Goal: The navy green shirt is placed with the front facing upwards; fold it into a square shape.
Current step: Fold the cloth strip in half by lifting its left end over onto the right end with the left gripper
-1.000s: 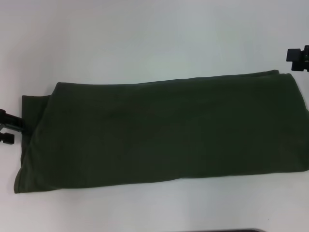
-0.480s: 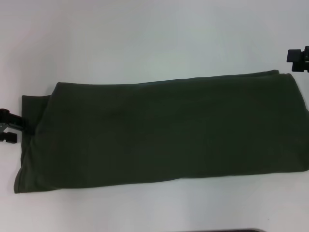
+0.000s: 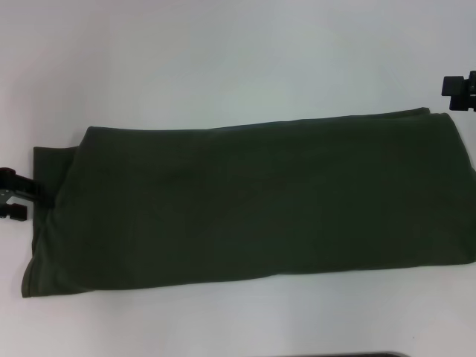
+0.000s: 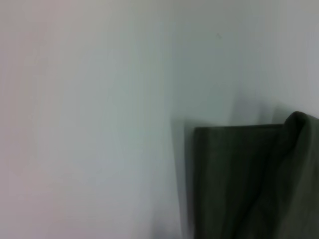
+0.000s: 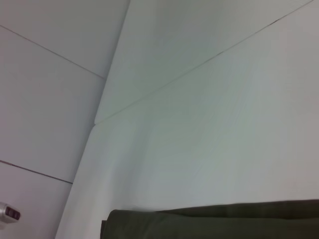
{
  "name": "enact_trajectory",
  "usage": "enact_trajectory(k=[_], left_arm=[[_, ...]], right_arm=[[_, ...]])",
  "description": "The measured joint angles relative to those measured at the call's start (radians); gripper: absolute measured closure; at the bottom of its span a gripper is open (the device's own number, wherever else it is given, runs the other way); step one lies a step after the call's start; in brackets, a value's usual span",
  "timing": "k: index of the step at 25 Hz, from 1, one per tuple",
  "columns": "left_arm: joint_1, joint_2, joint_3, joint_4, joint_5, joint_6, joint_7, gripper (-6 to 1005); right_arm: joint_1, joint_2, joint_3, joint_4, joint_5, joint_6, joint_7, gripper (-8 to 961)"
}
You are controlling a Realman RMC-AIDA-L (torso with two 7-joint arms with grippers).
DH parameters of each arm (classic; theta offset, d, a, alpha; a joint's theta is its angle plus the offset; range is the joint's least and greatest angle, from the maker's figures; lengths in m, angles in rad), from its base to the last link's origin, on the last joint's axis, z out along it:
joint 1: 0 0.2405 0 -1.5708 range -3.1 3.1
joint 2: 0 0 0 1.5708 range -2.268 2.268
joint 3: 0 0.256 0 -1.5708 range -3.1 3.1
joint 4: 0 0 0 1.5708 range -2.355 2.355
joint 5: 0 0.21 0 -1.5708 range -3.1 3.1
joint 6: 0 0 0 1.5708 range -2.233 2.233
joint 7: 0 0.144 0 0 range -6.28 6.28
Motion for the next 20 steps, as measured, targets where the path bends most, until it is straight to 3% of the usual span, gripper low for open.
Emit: enact_trajectory(k=[20], left_arm=[[-0.002, -0.003, -0.001, 0.015, 0.019, -0.020, -0.017, 398]], right_arm=[[-0.001, 0.001, 0.001, 0.000, 0.000, 0.000, 0.000, 296]])
